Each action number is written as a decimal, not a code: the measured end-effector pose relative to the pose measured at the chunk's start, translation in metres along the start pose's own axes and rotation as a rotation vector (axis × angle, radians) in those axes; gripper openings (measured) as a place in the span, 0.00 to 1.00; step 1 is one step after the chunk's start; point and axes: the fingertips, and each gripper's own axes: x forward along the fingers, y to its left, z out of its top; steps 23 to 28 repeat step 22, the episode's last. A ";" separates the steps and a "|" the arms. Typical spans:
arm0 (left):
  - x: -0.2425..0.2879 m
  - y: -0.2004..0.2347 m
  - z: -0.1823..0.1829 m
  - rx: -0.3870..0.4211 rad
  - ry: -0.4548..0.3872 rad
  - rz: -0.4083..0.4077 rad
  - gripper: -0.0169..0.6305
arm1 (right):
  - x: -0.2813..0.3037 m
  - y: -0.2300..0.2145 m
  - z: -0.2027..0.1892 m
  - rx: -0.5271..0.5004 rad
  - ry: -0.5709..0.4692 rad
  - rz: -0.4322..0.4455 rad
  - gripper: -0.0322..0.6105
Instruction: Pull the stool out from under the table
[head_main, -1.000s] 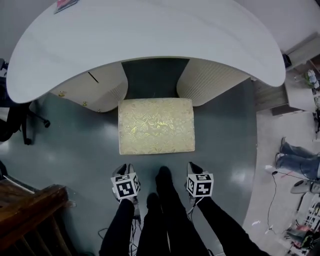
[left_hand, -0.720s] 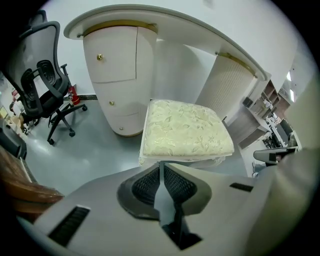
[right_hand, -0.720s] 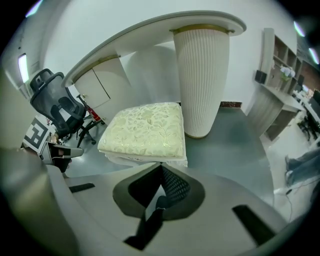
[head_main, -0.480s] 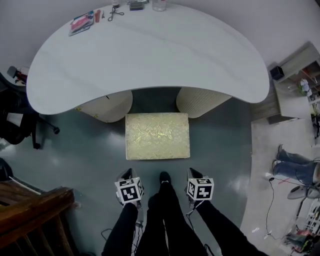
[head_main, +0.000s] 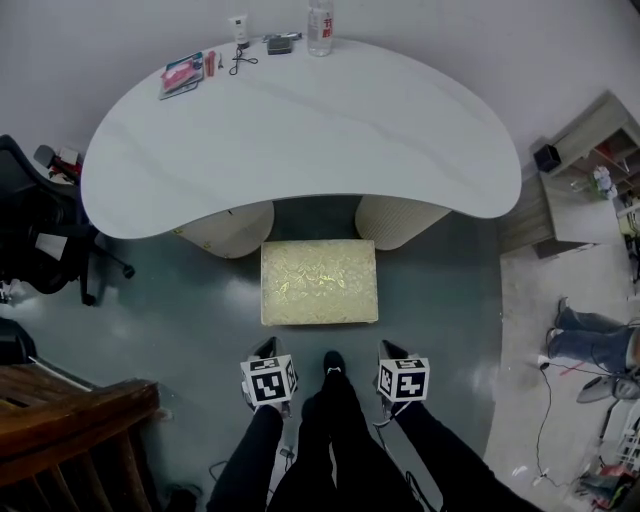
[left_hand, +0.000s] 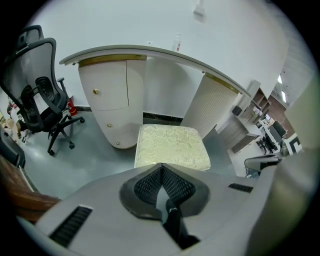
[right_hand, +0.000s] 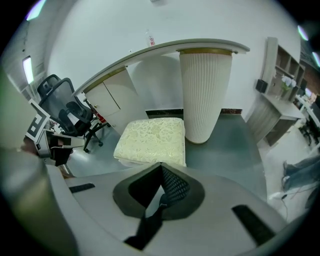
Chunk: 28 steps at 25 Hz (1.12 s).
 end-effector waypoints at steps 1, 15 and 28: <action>-0.004 -0.002 0.001 0.002 -0.003 -0.002 0.04 | -0.004 0.001 0.001 -0.001 -0.001 0.000 0.05; -0.071 -0.018 -0.009 0.049 -0.076 -0.033 0.04 | -0.059 0.023 -0.032 -0.043 -0.027 0.022 0.05; -0.127 -0.016 -0.051 0.052 -0.083 -0.045 0.04 | -0.104 0.042 -0.067 -0.056 -0.045 0.018 0.05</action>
